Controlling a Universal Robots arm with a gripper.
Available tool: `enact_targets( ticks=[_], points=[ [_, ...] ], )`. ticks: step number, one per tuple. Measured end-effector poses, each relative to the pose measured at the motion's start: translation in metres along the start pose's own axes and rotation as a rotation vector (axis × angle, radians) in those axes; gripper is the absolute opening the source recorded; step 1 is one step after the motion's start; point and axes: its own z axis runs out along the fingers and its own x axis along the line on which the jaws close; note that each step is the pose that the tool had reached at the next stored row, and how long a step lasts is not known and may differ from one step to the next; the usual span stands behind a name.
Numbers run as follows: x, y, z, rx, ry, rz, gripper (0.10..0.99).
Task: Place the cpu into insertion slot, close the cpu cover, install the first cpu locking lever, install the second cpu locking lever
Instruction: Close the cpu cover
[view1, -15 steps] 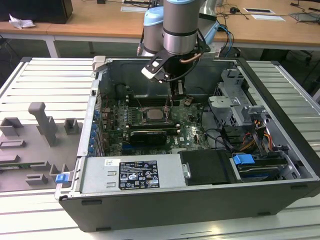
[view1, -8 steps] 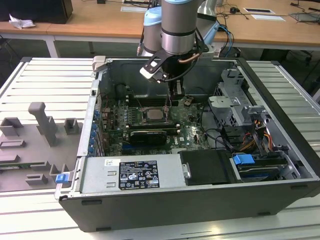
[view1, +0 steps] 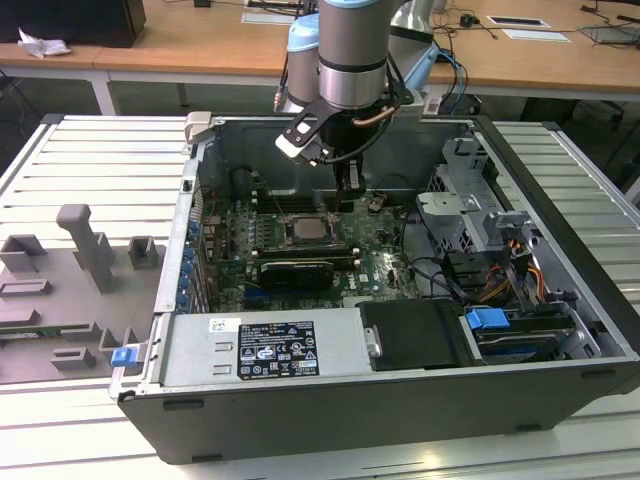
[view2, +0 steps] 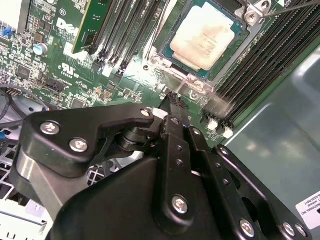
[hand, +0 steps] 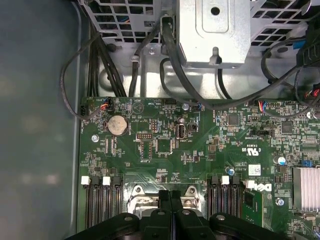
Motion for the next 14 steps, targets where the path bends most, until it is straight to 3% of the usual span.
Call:
enact_targets(
  ticks=[14],
  points=[
    [0.0001, -0.008, -0.0006, 0.0, 0.0, 0.0, 0.106]
  ],
)
